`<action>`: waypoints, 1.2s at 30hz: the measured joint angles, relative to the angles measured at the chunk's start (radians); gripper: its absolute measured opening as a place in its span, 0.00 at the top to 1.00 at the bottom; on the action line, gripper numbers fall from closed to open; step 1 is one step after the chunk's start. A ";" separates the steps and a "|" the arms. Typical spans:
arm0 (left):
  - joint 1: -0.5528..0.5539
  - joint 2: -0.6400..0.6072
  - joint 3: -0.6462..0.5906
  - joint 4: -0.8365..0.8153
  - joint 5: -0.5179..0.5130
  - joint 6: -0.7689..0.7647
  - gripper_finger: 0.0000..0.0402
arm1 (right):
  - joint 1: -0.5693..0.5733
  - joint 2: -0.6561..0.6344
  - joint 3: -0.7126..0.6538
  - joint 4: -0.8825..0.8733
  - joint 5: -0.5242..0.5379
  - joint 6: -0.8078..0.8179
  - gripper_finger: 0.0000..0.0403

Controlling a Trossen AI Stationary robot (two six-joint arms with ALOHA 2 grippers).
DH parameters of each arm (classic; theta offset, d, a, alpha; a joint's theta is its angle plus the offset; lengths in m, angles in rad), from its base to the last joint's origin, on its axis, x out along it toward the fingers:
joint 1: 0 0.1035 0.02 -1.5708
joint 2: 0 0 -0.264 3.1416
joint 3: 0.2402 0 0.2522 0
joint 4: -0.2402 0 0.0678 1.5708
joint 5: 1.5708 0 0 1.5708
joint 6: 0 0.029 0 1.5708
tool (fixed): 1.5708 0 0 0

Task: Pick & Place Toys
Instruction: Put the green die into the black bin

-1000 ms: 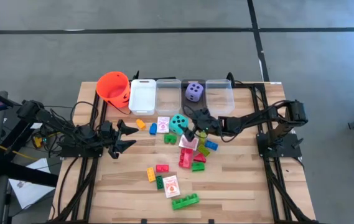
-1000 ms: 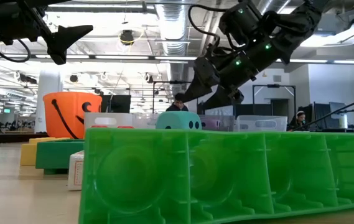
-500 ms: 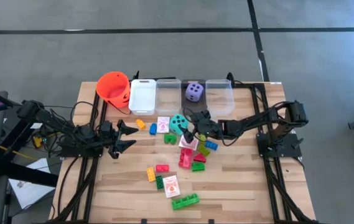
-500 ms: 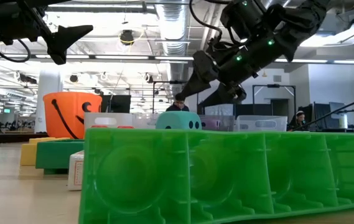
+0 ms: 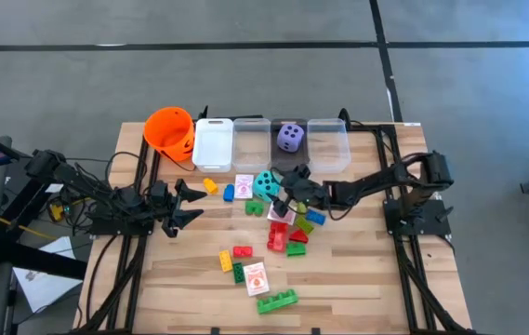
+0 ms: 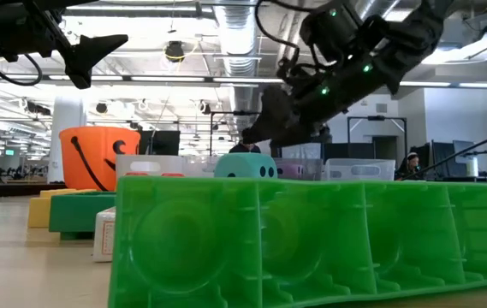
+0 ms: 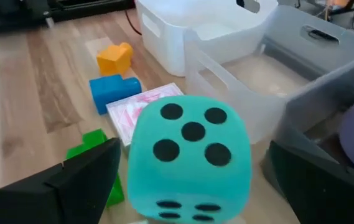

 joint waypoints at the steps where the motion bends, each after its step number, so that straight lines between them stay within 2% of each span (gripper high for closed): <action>1: 0.000 0.000 0.000 0.000 0.000 0.000 0.27 | -0.003 0.026 0.006 0.006 0.000 -0.007 0.01; 8: 0.000 0.000 0.000 0.000 0.000 0.000 0.27 | -0.014 0.158 0.110 -0.004 0.029 -0.008 0.01; 17: 0.000 0.000 0.000 -0.004 0.000 -0.008 0.27 | -0.002 0.199 0.233 -0.207 0.006 0.009 0.01; 20: 0.000 0.000 0.000 -0.008 0.000 -0.009 0.27 | 0.003 0.201 0.243 -0.218 0.007 0.012 0.06; 25: 0.000 0.000 0.000 -0.008 0.000 -0.009 0.27 | 0.005 0.197 0.244 -0.222 0.006 0.014 0.23; 27: 0.000 0.000 0.000 -0.008 0.000 -0.009 0.27 | 0.007 0.197 0.244 -0.223 0.013 0.014 0.25; 32: 0.000 0.000 0.000 -0.008 0.000 -0.009 0.27 | 0.028 0.140 0.237 -0.306 0.068 0.009 0.25; 36: 0.000 0.000 0.000 -0.008 0.000 -0.009 0.27 | 0.059 0.040 0.238 -0.366 0.204 0.000 0.25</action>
